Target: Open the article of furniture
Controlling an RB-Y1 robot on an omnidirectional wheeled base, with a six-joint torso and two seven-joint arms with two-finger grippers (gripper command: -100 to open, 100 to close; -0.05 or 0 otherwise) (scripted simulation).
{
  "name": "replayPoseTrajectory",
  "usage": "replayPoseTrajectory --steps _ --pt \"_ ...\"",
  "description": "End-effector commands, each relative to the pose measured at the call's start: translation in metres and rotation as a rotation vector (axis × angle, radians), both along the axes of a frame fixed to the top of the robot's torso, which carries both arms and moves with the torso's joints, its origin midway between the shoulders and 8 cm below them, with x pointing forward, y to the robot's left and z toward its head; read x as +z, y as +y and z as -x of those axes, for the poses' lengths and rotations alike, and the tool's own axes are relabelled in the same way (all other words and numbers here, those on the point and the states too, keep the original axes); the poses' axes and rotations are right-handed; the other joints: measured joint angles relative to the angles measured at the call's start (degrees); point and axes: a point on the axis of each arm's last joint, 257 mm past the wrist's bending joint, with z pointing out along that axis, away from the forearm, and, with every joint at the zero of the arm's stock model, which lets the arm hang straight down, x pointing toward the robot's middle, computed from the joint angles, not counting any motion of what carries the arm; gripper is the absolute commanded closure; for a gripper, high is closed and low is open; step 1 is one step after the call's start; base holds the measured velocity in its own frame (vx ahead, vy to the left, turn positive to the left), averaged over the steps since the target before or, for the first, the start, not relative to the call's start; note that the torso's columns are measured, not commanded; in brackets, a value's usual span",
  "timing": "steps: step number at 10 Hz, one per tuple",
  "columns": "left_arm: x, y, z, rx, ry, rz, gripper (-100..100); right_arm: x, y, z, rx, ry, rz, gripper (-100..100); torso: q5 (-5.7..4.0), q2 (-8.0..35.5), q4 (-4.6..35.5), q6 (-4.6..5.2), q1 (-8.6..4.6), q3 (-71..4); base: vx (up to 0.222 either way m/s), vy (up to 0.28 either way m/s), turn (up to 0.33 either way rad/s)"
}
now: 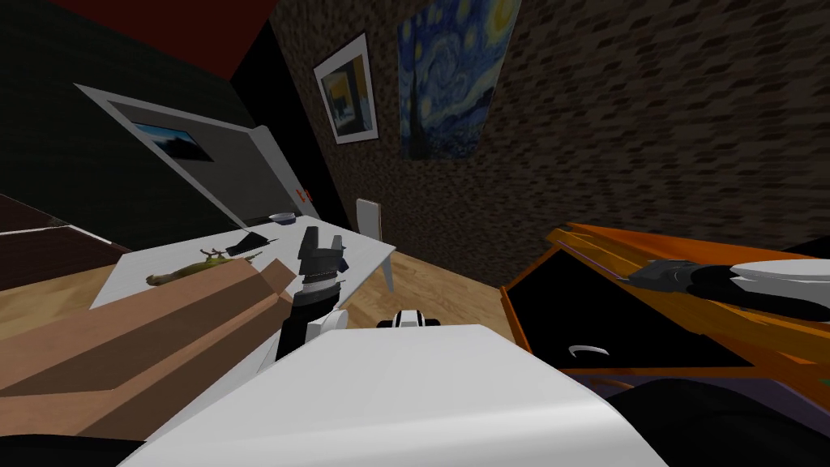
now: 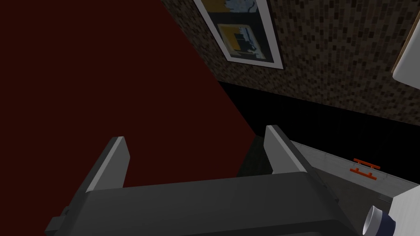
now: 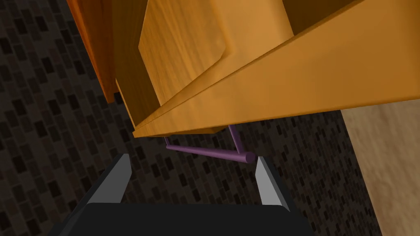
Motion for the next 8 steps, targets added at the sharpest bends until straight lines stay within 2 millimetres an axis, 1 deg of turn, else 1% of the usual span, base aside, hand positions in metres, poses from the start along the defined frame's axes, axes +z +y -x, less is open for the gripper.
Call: replayPoseTrajectory --steps 1,2,3,8 --pt "0.0000 0.0000 0.0000 0.000 0.000 0.000 0 0.0073 0.0029 -0.0049 0.010 0.020 0.002 -100 0.02 -0.03 0.00 0.03 0.03 -0.02 0.010 0.005 -0.069" --pt "0.0000 0.0000 0.0000 0.000 0.000 0.000 0 0.0068 0.0017 -0.0033 0.008 0.018 0.002 -100 0.01 -0.05 -0.02 -0.02 0.04 -0.03 0.000 0.000 0.000" --pt "0.0000 0.0000 0.0000 0.000 0.000 0.000 0 0.0069 0.0020 -0.0037 0.009 0.018 0.002 0 -0.01 -0.03 -0.01 -0.02 0.01 -0.02 0.000 0.000 0.000" --pt "0.0000 0.0000 0.0000 0.000 0.000 0.000 0 0.0069 0.0020 -0.0037 0.009 0.018 0.002 0 0.00 -0.01 0.00 0.00 0.01 -0.01 0.000 0.000 0.000"
